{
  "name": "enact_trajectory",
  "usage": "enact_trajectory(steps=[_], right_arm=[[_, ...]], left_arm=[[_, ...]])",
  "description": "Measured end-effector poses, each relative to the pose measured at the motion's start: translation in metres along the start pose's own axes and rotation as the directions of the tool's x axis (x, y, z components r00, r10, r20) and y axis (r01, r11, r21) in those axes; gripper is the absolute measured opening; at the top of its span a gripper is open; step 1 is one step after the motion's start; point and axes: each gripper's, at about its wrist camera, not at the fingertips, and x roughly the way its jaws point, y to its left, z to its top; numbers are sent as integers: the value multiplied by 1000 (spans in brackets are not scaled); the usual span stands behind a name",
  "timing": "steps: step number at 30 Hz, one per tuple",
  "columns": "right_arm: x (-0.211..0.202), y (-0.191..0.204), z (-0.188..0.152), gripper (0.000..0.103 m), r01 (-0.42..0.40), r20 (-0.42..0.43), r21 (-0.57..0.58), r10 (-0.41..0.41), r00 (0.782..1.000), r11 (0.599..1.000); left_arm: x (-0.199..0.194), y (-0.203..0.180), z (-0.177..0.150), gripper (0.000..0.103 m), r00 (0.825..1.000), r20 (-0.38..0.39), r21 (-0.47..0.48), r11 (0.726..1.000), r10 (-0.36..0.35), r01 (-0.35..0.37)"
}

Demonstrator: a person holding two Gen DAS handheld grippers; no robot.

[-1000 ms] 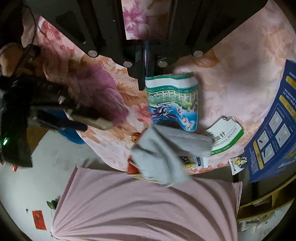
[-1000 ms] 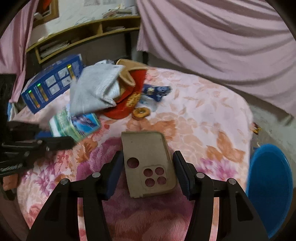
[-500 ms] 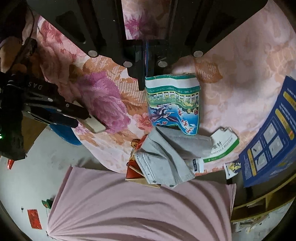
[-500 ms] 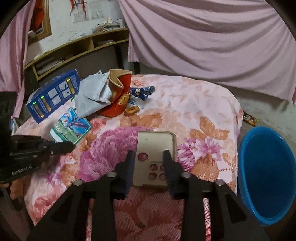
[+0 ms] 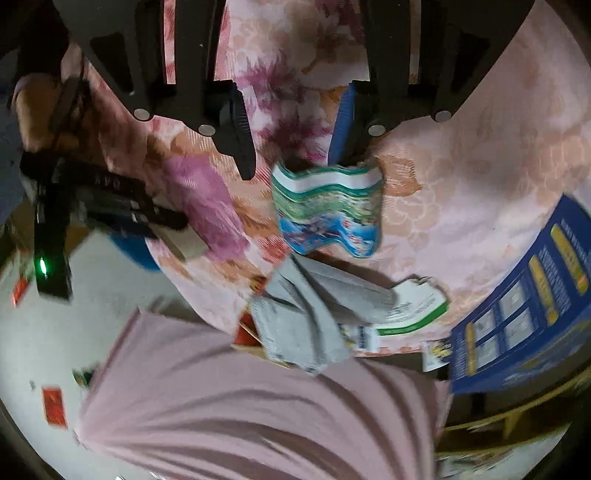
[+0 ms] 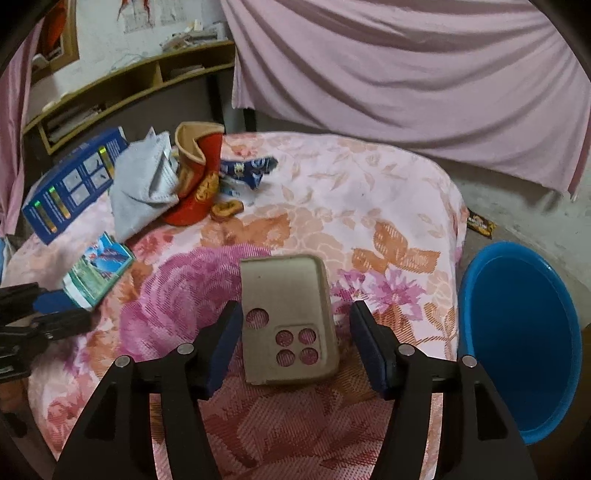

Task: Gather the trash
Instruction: 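Carry the phone case and wrapper in both tools over the blue basin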

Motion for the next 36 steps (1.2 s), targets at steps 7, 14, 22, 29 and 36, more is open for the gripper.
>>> enact_trajectory(steps=[7, 14, 22, 29, 36], right_arm=[[1, -1, 0, 58, -33, -4, 3, 33, 999, 999], [1, -3, -1, 49, -73, 0, 13, 73, 997, 997], [-40, -11, -9, 49, -63, 205, 41, 54, 977, 997], [-106, -38, -15, 49, 43, 500, 121, -98, 860, 992], [-153, -84, -30, 50, 168, 615, 275, -307, 726, 947]], left_arm=[[2, 7, 10, 4, 999, 44, -141, 990, 11, -4], [-7, -21, 9, 0, 992, 115, -42, 998, 50, -46], [-24, -78, 8, 0, 963, 263, 173, 979, 61, -110], [-30, -149, 34, 0, 923, 380, 370, 925, -63, -89], [-19, -226, 59, 0, 889, 401, 548, 835, -220, -41]])
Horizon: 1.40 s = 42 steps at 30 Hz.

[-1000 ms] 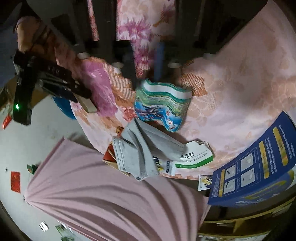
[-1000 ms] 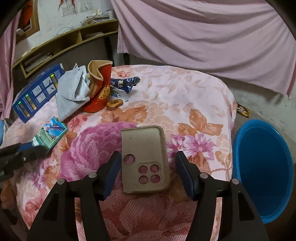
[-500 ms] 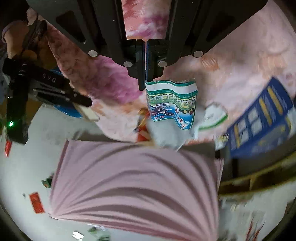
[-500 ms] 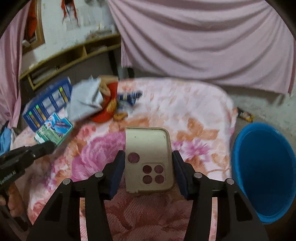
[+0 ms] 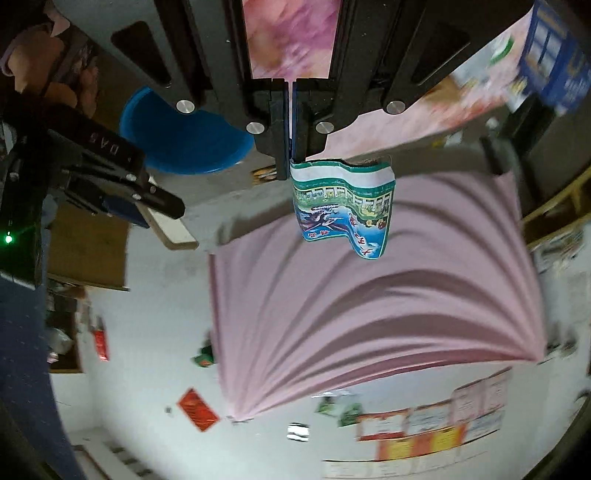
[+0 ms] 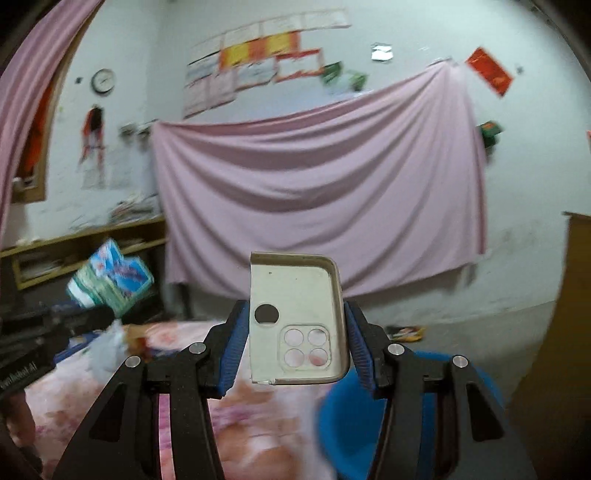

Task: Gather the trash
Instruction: 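Carry the phone case and wrapper in both tools over the blue basin, then open both tools to drop the phone case and wrapper into the basin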

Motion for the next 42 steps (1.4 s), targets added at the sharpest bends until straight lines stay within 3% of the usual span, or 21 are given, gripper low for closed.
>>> enact_trajectory(steps=[6, 11, 19, 25, 28, 30, 35, 40, 42], right_arm=[[-3, -50, -1, 50, 113, -4, 106, -113, 994, 988], [8, -90, -12, 50, 182, -124, 180, -161, 979, 967], [17, -134, -37, 50, 234, -286, 310, -145, 947, 921], [21, -151, -42, 50, 250, -320, 349, -136, 937, 903], [22, -152, -42, 50, 251, -327, 358, -131, 936, 900], [23, -152, -41, 50, 253, -329, 359, -131, 935, 898], [23, -152, -38, 51, 251, -323, 359, -133, 937, 899], [21, -145, -34, 51, 255, -301, 331, -154, 941, 909], [19, -142, -31, 56, 250, -276, 317, -163, 947, 915]], left_arm=[[54, -27, 13, 0, 988, -80, -5, 991, -135, 135], [96, -50, 10, 0, 953, -201, -52, 974, -225, 219], [139, -64, 10, 0, 888, -338, -142, 950, -311, 278], [151, -65, 12, 3, 870, -378, -161, 948, -318, 276], [152, -60, 11, 15, 864, -386, -177, 945, -323, 274], [151, -58, 10, 24, 866, -380, -182, 944, -324, 274], [151, -59, 8, 24, 875, -367, -194, 946, -317, 261], [136, -40, 10, 27, 917, -297, -219, 954, -264, 204], [126, -31, 12, 33, 938, -261, -218, 961, -226, 171]])
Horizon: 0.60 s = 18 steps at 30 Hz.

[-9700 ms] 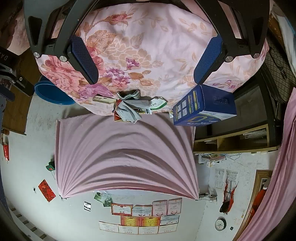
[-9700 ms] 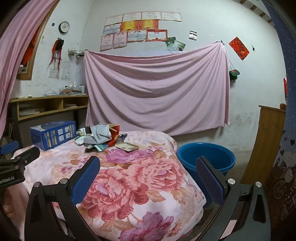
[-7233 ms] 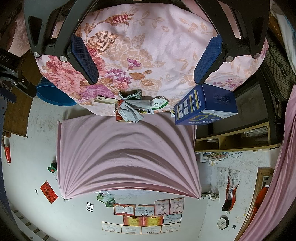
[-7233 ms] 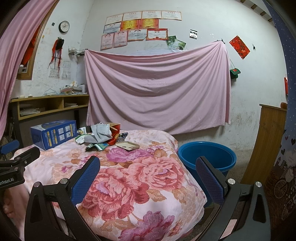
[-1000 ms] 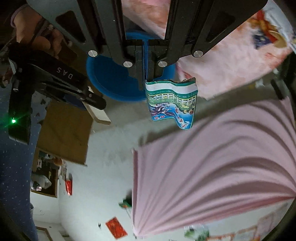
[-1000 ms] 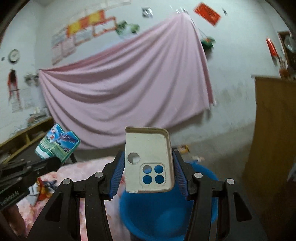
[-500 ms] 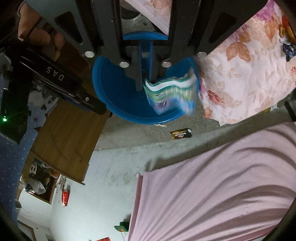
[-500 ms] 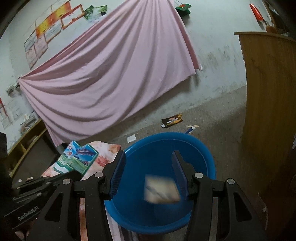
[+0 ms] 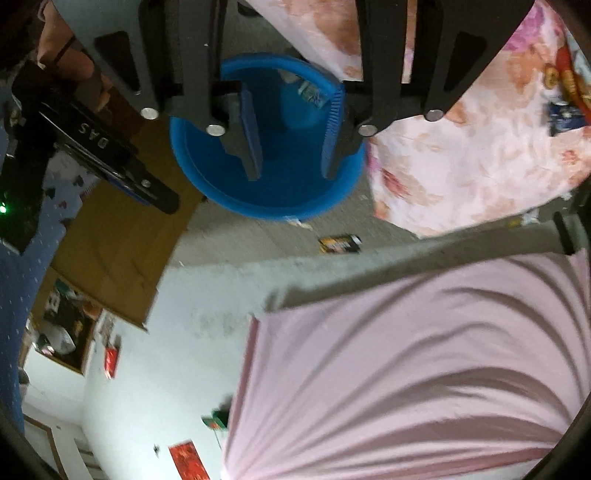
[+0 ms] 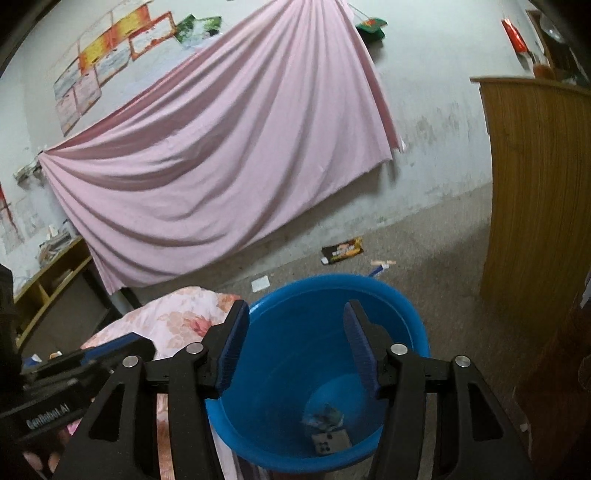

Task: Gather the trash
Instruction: 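Open both tools to drop the phone case and wrapper into the basin, then grasp the red-and-yellow paper cup with the right tool while the left tool grasps grey masks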

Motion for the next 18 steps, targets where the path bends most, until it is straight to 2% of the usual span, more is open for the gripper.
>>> enact_trajectory(steps=[4, 7, 9, 10, 12, 14, 16, 17, 18], right_arm=[[-8, 13, 2, 60, -7, 59, -37, 9, 998, 999], [-16, 28, 5, 68, -20, 114, -72, 28, 993, 997], [-23, 40, 7, 73, -36, 156, -97, 51, 986, 995], [-26, 48, 8, 75, -46, 177, -113, 65, 982, 993], [-31, 61, 9, 83, -56, 213, -141, 85, 973, 988], [-36, 74, 10, 88, -74, 244, -165, 113, 963, 983], [-39, 86, 9, 98, -92, 270, -184, 140, 953, 979], [-40, 91, 8, 103, -99, 281, -190, 151, 948, 977], [-42, 98, 7, 103, -114, 295, -195, 169, 940, 974]], left_arm=[[-31, 17, 0, 39, 993, 94, -18, 997, 72, -70], [-57, 29, -1, 52, 978, 161, -29, 991, 134, -131], [-71, 36, -4, 65, 967, 197, -41, 986, 165, -160], [-81, 41, -5, 69, 958, 219, -51, 982, 188, -181], [-97, 52, -9, 91, 939, 249, -76, 971, 237, -225], [-111, 61, -16, 98, 918, 282, -103, 960, 279, -260], [-129, 75, -25, 99, 890, 318, -140, 945, 326, -296], [-133, 80, -27, 100, 884, 323, -151, 940, 339, -306], [-140, 88, -29, 100, 875, 327, -166, 933, 358, -319]])
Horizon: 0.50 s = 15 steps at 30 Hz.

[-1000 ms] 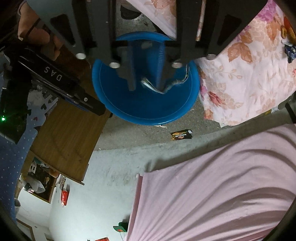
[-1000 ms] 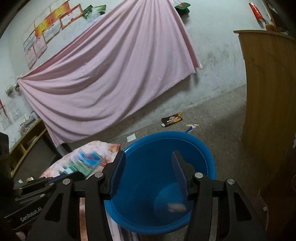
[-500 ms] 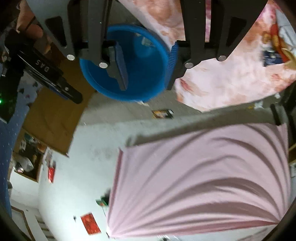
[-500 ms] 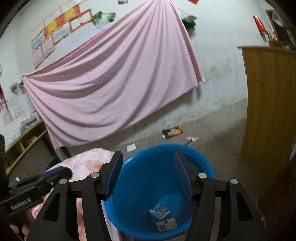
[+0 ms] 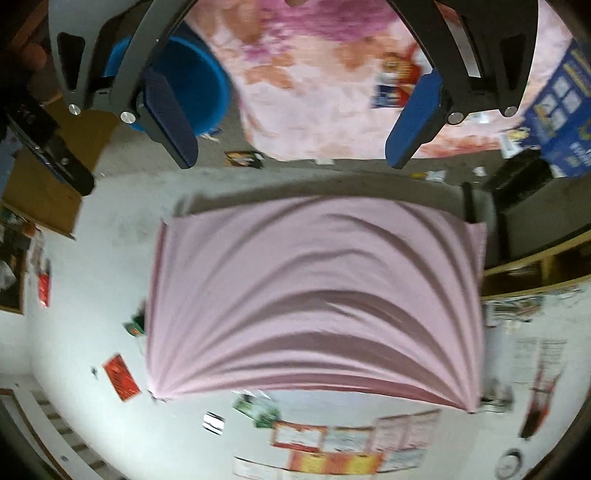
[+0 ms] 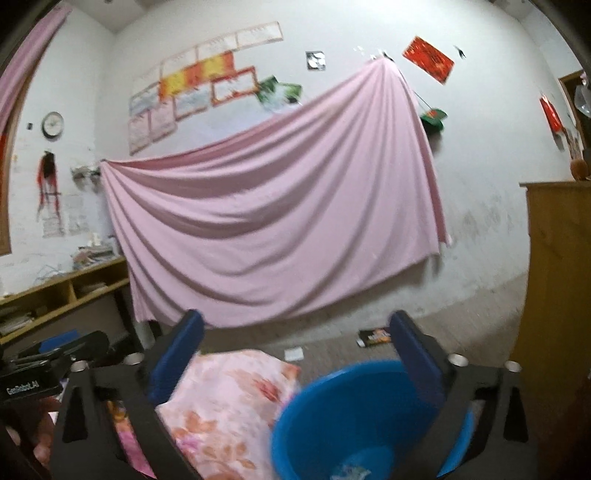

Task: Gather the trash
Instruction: 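Grasp the red-and-yellow paper cup with the right tool while the left tool grasps grey masks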

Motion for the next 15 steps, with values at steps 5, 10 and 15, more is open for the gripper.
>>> enact_trajectory(steps=[5, 10, 15], right_arm=[[0, 30, 1, 103, -67, 40, -25, 68, 997, 997], [1, 65, -2, 103, -138, 70, -59, 142, 987, 989], [6, 105, -10, 103, -204, 76, -105, 212, 974, 973]], left_arm=[[-24, 43, -3, 101, 994, 48, -31, 995, 94, -93], [-48, 75, -9, 101, 983, 81, -50, 986, 164, -161], [-65, 106, -17, 101, 970, 91, -55, 974, 225, -220]])
